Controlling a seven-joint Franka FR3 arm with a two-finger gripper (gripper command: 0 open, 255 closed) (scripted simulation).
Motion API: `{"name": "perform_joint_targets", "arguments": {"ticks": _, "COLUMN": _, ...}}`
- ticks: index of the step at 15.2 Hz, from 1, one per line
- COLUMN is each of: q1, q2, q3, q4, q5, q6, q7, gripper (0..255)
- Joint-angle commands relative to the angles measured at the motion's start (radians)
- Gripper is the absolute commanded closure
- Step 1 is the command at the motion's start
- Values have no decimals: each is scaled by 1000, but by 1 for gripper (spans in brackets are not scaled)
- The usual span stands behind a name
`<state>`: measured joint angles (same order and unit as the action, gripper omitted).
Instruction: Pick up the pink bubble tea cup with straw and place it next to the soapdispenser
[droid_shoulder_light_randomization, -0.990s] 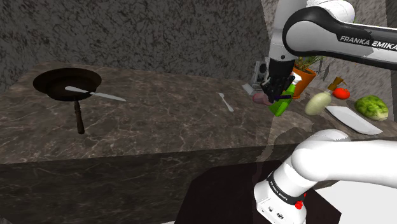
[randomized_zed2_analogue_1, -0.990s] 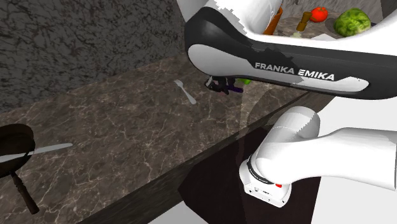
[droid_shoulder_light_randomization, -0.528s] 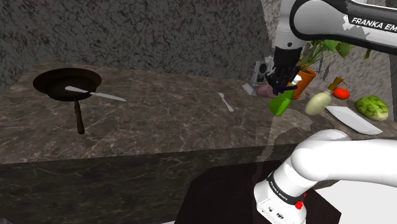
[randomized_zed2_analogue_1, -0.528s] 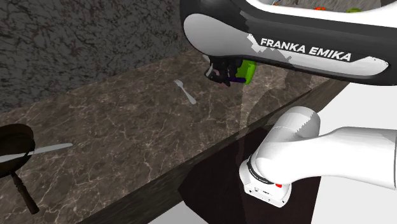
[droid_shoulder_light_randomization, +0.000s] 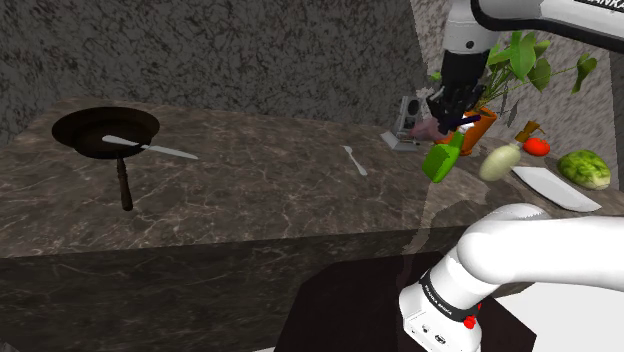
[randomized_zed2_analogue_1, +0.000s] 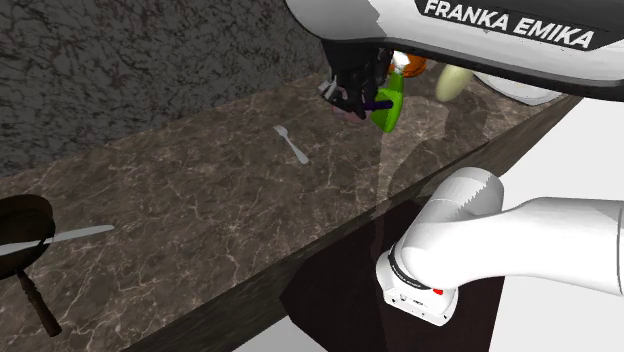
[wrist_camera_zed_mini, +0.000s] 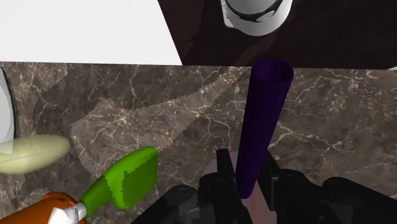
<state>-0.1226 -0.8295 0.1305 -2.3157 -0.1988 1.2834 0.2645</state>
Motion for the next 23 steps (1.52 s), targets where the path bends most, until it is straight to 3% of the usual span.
{"name": "perform_joint_targets", "arguments": {"ticks": 1, "q1": -2, "q2": 6, "q3": 0, "q4": 31, "q5": -2, "q6": -23, "q7": -6, "gripper": 255}}
{"name": "perform_joint_targets", "arguments": {"ticks": 13, "q1": -16, "q2": 75, "q3": 4, "q4": 232, "q5": -18, "q6": -152, "q7": -42, "gripper": 255}}
{"name": "perform_joint_targets", "arguments": {"ticks": 23, "q1": -58, "q2": 169, "q3": -213, "q4": 269, "q5": -195, "q6": -26, "q7": -259, "gripper": 255}}
